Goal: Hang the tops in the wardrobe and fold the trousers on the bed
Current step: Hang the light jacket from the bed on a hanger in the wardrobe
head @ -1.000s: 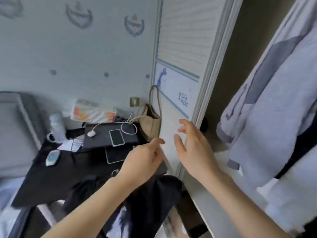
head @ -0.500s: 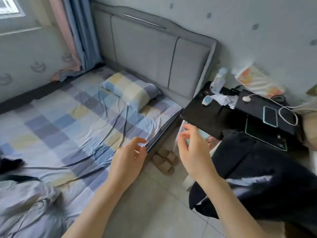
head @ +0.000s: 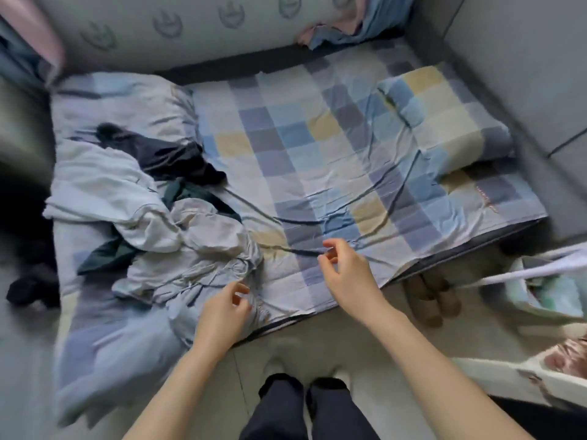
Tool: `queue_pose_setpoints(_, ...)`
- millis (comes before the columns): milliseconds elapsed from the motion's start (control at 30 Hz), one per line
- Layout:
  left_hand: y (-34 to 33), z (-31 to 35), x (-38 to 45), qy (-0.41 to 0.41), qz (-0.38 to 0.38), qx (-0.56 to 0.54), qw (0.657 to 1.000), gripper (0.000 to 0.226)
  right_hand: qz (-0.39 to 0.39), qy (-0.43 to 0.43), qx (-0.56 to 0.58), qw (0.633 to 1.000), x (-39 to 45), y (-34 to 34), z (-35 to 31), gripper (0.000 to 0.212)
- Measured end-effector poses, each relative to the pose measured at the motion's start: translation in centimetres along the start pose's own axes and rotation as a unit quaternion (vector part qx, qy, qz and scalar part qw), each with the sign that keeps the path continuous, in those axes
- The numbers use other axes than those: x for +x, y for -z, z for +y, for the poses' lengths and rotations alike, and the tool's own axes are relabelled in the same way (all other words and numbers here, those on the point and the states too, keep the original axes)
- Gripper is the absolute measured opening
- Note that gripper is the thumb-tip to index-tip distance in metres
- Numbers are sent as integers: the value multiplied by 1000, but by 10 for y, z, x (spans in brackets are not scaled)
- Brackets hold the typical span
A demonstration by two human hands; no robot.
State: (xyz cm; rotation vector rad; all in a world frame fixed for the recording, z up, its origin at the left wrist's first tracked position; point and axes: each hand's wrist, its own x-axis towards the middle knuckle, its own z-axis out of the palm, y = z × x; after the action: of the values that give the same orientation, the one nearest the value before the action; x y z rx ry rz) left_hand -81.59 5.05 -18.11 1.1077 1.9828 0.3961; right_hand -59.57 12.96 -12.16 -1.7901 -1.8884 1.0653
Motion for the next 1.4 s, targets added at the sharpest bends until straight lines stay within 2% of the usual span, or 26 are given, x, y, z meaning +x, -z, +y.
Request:
queue_pose_setpoints(100, 8, -39, 34, 82, 13, -17, 996, 13, -88, -11, -12, 996, 52, -40, -2, 28)
queue_pose_setpoints(200, 6, -74, 64, 154, 13, -37, 987, 15, -144, -38, -16, 989, 100, -77, 7, 29)
queue_pose_setpoints(367, -20, -145, 133, 267, 17, -37, 963, 34, -243, -69, -57, 966, 190, -169, 45, 29)
queue_pose_setpoints(500, -33, -182, 172, 311, 2, 63, 948, 55, -284, -85, -100, 950, 239, -231, 64, 29)
queue_pose_setpoints(567, -40, -205, 195, 323, 23, 94, 941, 61, -297, -107, -101, 943, 260, -267, 76, 38)
queue_pose_setpoints(633, -45, -226, 219, 330, 51, 103, 937, 65, -316, -161, -77, 932, 275, -299, 88, 47)
queue_pose_setpoints(700, -49, -245, 240, 340, 63, 110, 932, 73, -343, -198, -70, 916, 282, -326, 99, 40)
queue_pose_setpoints(800, -54, -272, 262, 367, 50, 91, 924, 89, -357, -252, -29, 899, 283, -361, 112, 46)
queue_pose_setpoints(867, -57, -292, 270, 361, 41, 63, 929, 91, -356, -290, 10, 888, 280, -382, 122, 49)
queue_pose_setpoints(933, -60, -303, 269, 326, 42, 71, 942, 83, -344, -253, -15, 904, 277, -394, 131, 33)
queue_pose_setpoints(1000, -60, -311, 264, 293, 54, 88, 951, 73, -295, -211, -44, 931, 273, -401, 136, 11)
queue_pose_setpoints(1067, -63, -309, 257, 283, 54, 77, 954, 64, -264, -225, 6, 938, 266, -398, 134, 12)
queue_pose_setpoints(1167, -60, -296, 242, 276, 51, 27, 960, 48, -230, -302, 121, 917, 253, -383, 125, 7)
queue_pose_setpoints(1300, -40, -268, 214, 252, 43, 7, 967, 14, -181, -290, 177, 923, 241, -340, 100, 9)
queue_pose_setpoints(1400, -20, -243, 191, 236, 69, -36, 969, 7, -176, -283, 223, 916, 233, -306, 66, 17)
